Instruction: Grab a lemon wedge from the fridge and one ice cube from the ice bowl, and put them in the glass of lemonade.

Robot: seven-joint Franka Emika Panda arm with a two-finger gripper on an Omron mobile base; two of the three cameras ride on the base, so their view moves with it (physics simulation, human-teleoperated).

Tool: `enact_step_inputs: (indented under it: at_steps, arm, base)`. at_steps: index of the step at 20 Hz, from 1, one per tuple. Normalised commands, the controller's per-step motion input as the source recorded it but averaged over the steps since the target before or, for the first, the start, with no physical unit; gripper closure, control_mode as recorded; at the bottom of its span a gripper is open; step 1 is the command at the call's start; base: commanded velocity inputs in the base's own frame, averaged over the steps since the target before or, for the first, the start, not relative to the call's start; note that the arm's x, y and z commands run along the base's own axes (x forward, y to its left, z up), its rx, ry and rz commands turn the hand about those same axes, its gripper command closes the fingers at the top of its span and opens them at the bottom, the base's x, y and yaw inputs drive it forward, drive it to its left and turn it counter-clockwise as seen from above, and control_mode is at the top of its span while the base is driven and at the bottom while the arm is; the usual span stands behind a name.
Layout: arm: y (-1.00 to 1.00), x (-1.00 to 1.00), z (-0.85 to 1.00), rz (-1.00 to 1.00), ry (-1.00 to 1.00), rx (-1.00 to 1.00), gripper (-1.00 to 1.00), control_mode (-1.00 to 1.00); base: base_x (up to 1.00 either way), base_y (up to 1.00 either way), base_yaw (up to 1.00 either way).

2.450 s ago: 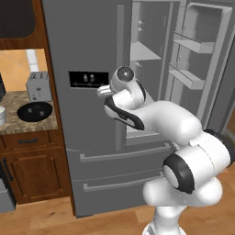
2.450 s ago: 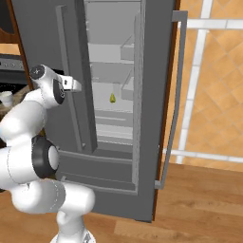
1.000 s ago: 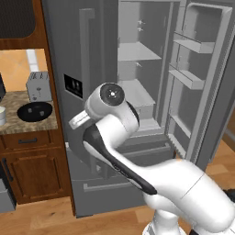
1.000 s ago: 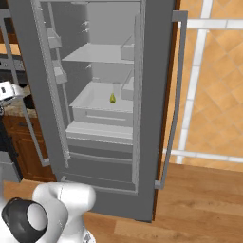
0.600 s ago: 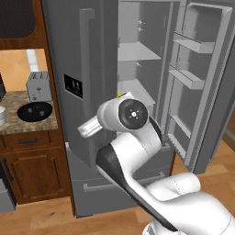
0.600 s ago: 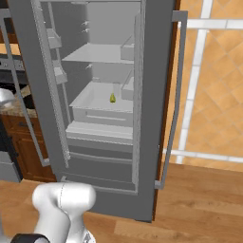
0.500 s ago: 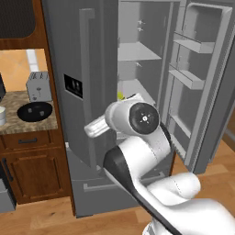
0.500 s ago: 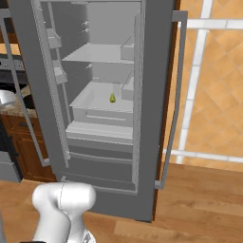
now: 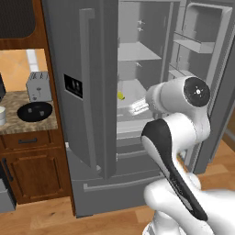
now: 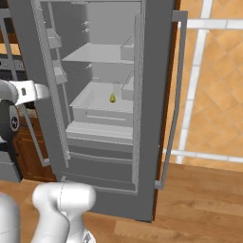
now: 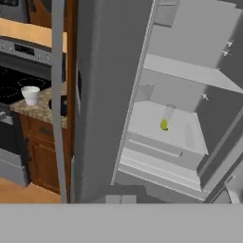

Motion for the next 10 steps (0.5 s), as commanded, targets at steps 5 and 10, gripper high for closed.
enact_step_inputs:
  at_steps: [5, 10]
  arm:
    - [-0.3, 0.21, -0.13, 0.0, 0.05, 0.07, -1.0, -1.0]
    - [0.0, 0.46, -0.07, 0.05, 0.1, 0.02, -1.0, -1.0]
  base:
    - [0.0, 0.0, 0.0]
    - [0.0, 0.0, 0.0]
